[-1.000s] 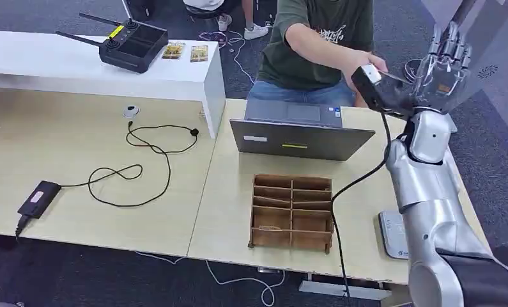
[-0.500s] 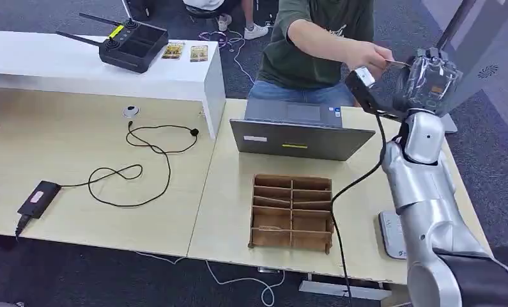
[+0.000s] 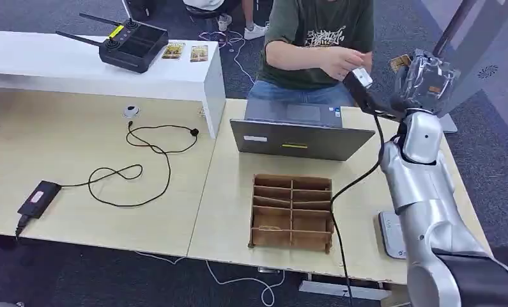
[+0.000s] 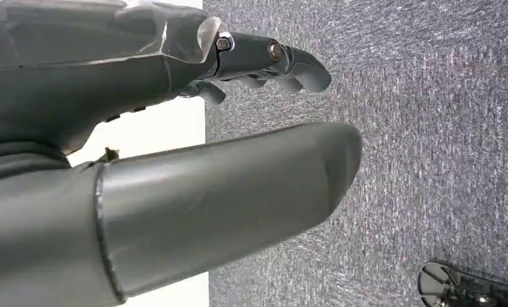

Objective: Pass the card to the sensor for recognition and then transmit it.

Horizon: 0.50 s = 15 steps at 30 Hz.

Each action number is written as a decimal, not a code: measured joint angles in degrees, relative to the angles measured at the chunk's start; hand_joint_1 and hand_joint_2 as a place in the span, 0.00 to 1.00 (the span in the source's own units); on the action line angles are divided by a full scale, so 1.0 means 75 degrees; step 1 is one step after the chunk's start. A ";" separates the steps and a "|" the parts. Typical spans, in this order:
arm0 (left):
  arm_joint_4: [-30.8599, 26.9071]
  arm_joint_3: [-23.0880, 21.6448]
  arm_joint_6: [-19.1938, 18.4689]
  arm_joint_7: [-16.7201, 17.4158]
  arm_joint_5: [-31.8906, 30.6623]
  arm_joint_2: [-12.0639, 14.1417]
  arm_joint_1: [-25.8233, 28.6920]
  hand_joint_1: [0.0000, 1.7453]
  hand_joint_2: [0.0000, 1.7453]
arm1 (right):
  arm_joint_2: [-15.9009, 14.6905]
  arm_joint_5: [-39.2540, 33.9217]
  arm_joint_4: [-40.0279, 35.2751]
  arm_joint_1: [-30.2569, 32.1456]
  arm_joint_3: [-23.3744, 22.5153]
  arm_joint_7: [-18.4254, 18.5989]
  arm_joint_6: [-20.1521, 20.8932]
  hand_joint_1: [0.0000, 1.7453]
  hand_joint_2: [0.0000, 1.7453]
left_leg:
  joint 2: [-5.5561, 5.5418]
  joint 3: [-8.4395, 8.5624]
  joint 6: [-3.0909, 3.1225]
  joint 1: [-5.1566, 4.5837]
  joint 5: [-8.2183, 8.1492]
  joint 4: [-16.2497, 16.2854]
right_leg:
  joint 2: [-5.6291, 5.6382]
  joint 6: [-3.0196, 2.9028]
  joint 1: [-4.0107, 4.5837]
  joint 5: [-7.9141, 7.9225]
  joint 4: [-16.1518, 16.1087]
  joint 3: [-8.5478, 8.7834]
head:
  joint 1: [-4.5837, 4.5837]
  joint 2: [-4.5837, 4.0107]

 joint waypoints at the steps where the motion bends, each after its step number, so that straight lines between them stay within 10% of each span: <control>1: 0.0000 0.0000 0.0000 0.0003 0.0000 0.0000 0.0000 0.00 0.00 | 0.0000 -0.0053 0.0000 0.0001 0.0000 0.0029 -0.0012 1.00 1.00 | 0.0000 0.0000 0.0000 0.0000 0.0000 0.0000 | 0.0000 0.0000 0.0000 0.0000 0.0000 0.0000 | -0.0003 0.0000; 8: 0.0000 0.0000 0.0015 0.0055 0.0003 -0.0006 -0.0001 0.00 0.00 | 0.0152 -0.2044 -0.0064 0.0001 -0.0639 -0.0560 0.0243 1.00 1.00 | 0.0001 0.0000 0.0000 0.0000 0.0000 0.0000 | 0.0000 0.0000 0.0000 0.0000 0.0000 -0.0001 | 0.0000 0.0003; 15: 0.0000 0.0000 0.0012 0.0087 0.0000 0.0000 -0.0001 0.00 0.00 | 0.0277 -0.4952 -0.0306 -0.0007 -0.1977 -0.1061 0.2044 1.00 1.00 | -0.0003 -0.0001 0.0000 -0.0001 0.0000 0.0000 | -0.0003 0.0000 -0.0001 0.0000 -0.0001 -0.0001 | -0.0003 0.0000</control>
